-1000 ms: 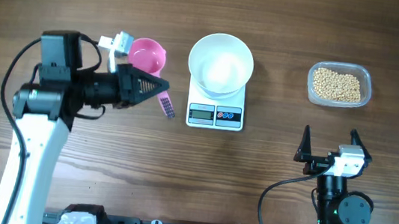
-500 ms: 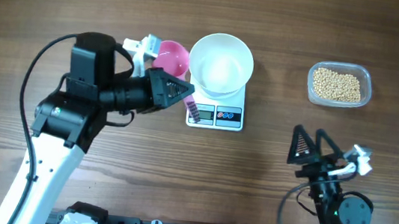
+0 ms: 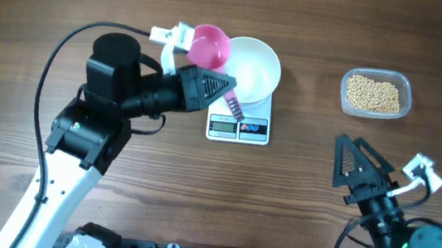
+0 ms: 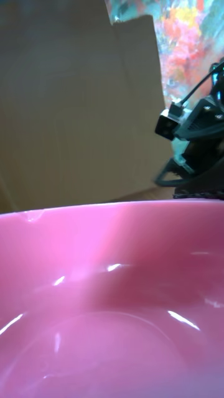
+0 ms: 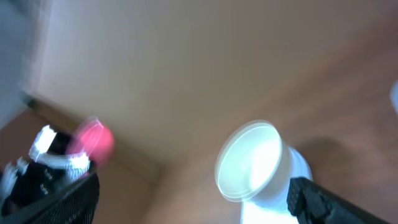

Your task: Scoop item into bowl and weigh 150g on scale

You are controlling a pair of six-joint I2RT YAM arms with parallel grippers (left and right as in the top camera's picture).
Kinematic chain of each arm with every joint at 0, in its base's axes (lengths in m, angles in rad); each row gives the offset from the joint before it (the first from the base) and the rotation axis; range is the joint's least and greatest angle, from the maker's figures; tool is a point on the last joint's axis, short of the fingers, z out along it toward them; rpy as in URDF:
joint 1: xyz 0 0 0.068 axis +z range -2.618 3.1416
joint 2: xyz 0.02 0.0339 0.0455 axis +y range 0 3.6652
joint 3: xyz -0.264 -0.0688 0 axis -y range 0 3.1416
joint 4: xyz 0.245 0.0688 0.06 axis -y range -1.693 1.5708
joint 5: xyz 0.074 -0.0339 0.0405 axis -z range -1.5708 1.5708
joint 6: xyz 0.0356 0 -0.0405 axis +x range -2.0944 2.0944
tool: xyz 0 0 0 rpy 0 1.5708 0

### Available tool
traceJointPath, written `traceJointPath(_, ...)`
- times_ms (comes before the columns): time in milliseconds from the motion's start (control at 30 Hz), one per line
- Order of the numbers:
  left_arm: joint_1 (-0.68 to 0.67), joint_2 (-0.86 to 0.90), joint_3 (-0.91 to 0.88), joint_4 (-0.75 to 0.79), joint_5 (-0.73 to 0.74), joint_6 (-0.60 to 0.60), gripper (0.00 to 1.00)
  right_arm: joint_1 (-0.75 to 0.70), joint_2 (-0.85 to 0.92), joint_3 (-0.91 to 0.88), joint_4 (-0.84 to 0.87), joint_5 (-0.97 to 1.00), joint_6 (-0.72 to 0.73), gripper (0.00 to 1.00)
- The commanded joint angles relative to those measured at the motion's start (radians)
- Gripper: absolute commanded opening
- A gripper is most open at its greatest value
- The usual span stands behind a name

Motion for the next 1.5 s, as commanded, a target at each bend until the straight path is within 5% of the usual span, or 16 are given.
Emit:
traceJointPath(0, -0.004, -0.009, 0.018, 0.069, -0.057, -0.101, 0.04, 0.004, 0.193, 0.234, -0.184, -0.192, -0.276, 1.00)
traceJointPath(100, -0.004, -0.009, 0.018, 0.094, -0.133, -0.168, 0.04, 0.004, 0.283, 0.320, -0.224, -0.289, -0.249, 1.00)
traceJointPath(233, -0.004, -0.009, 0.018, 0.143, -0.205, -0.182, 0.04, 0.004, 0.344, 0.336, -0.180, -0.356, -0.020, 1.00)
traceJointPath(333, -0.004, -0.008, 0.018, 0.194, -0.227, -0.182, 0.04, 0.004, 0.381, 0.336, -0.157, -0.449, 0.086, 0.87)
traceJointPath(433, -0.004, -0.008, 0.018, 0.201, -0.227, -0.208, 0.04, 0.004, 0.407, 0.336, -0.063, -0.572, 0.126, 0.86)
traceJointPath(667, -0.095, -0.006, 0.018, 0.278, -0.227, -0.414, 0.04, 0.004, 0.440, 0.336, 0.145, -0.666, 0.386, 0.70)
traceJointPath(800, -0.190, -0.002, 0.018, 0.405, -0.254, -0.414, 0.04, 0.004, 0.439, 0.336, 0.145, -0.666, 0.394, 0.69)
traceJointPath(933, -0.262, 0.001, 0.018, 0.377, -0.364, -0.467, 0.04, 0.004, 0.440, 0.336, 0.153, -0.639, 0.416, 0.69)
traceJointPath(1067, -0.283, 0.012, 0.018, 0.370, -0.391, -0.590, 0.04, 0.004, 0.440, 0.335, 0.175, -0.620, 0.497, 0.64)
traceJointPath(1467, -0.326, 0.059, 0.018, 0.472, -0.394, -0.671, 0.04, 0.004, 0.440, 0.335, 0.345, -0.610, 0.656, 0.61)
